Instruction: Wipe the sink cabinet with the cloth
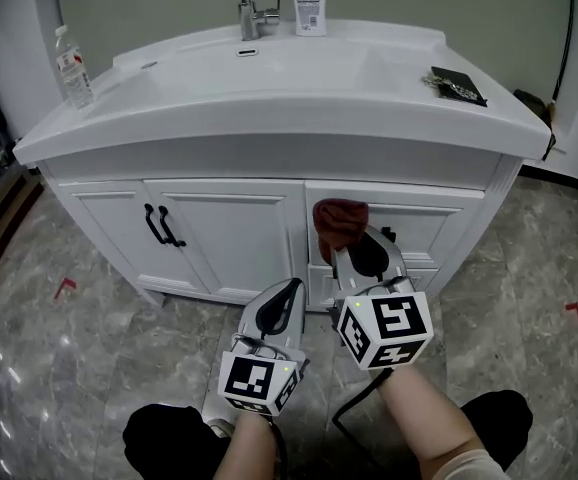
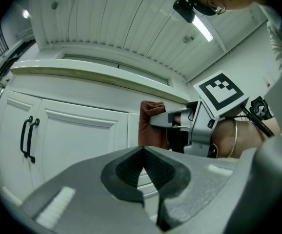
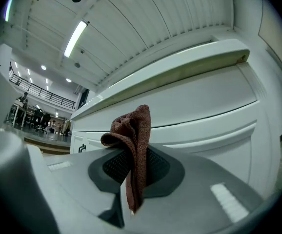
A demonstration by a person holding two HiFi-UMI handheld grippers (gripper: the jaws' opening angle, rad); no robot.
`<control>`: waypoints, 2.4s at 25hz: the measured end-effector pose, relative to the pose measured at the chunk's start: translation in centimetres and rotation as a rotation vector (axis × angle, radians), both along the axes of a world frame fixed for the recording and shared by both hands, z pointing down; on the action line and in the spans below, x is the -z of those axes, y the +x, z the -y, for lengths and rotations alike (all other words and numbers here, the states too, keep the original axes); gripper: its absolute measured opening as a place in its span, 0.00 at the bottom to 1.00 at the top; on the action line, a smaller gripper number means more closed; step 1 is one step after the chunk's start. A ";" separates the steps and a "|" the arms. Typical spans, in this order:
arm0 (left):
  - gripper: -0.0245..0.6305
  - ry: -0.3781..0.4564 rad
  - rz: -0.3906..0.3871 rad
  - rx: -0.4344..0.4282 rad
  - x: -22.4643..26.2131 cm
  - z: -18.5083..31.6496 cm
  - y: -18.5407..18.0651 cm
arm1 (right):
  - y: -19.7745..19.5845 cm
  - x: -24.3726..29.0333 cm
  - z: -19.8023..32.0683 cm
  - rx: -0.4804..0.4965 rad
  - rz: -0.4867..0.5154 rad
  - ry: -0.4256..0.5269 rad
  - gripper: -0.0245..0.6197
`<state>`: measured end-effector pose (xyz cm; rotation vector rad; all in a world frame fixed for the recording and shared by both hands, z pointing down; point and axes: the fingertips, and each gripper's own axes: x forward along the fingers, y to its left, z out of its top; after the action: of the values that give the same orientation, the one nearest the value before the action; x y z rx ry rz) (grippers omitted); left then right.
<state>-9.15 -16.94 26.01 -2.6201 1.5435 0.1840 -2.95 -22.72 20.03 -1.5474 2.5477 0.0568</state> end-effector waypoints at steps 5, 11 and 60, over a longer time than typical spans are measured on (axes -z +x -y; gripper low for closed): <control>0.04 -0.021 0.013 -0.016 -1.0 1.2 0.1 | -1.8 -0.6 2.2 0.024 -0.003 -0.021 0.16; 0.04 -0.041 0.002 -0.022 -1.8 1.9 0.4 | -1.9 -0.5 3.3 0.014 -0.038 -0.018 0.16; 0.04 -0.049 0.005 -0.113 -2.7 0.4 6.8 | 13.0 -3.0 -0.6 -0.219 -0.019 -0.098 0.16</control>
<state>-2.34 -17.34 28.69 -2.7455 1.4166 0.1496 10.04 -22.15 23.07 -1.8658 2.4169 -0.0278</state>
